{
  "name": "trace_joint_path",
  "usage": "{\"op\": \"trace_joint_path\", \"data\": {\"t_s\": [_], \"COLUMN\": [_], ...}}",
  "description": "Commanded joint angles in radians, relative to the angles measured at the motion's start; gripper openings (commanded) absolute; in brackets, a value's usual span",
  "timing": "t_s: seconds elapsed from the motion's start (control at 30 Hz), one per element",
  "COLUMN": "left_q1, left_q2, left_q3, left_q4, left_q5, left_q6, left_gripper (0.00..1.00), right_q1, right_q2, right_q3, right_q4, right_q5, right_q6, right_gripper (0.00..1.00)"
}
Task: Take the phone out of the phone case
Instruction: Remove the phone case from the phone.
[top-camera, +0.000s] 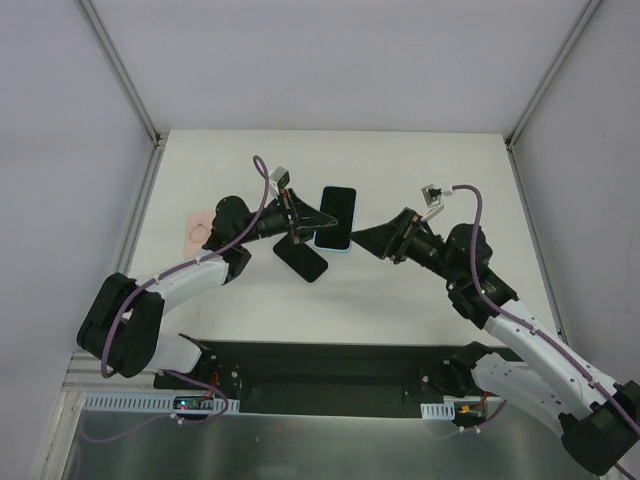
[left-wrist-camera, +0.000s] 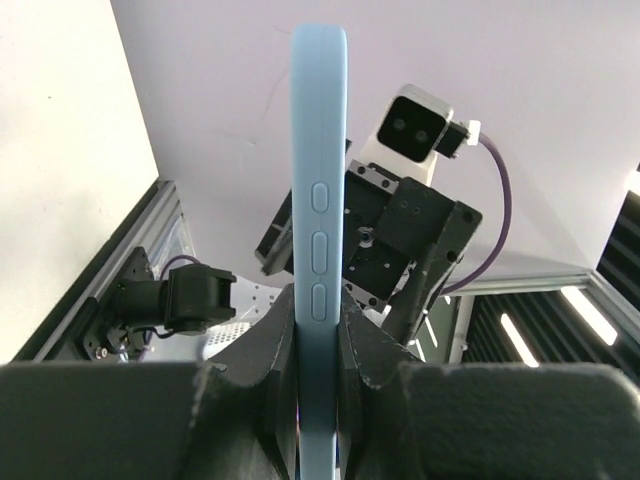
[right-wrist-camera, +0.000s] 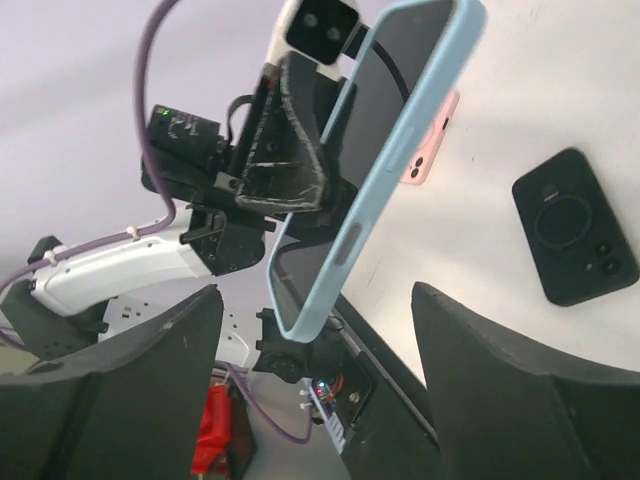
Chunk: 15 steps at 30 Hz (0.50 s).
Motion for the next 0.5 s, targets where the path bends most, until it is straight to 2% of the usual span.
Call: {"op": "trace_joint_path", "data": {"t_s": [0.0,0.13,0.17,0.27,0.37,0.47], "left_q1": [0.012,0.012,0.012,0.012,0.012,0.012], "left_q2": [-0.096,-0.128,-0.129,-0.133,-0.14,-0.143], "left_q3": [0.032,0.031,0.029,0.024,0.011,0.003], "left_q4": [-0.001,-0.034,-0.037,-0.037,-0.038,-0.037], "left_q5": [-0.044,-0.061,-0.059,-0.061,-0.071,-0.082], "left_q6": [0.103,0.127,0.13,0.132,0.133,0.135], "left_gripper": [0.0,0.0,0.0,0.0,0.0,0.0], "right_q1": [0.043,0.063,0.066,0.074,0.08,0.094], "right_q2": [0.044,0.099,0.107,0.126,0.149,0.167], "right_q3": [0.008,-0.001,-0.001,-0.006,-0.004,-0.007], "right_q4": [0.114,0.188,0.211,0.251,0.286,0.32], "right_q5": [0.065,0.07,0.071,0.076,0.064,0.057], "right_q6": [0.124,0.173,0.193,0.219,0.241,0.268], "right_gripper": [0.75,0.63,0.56,0.44,0.36,0.35]}}
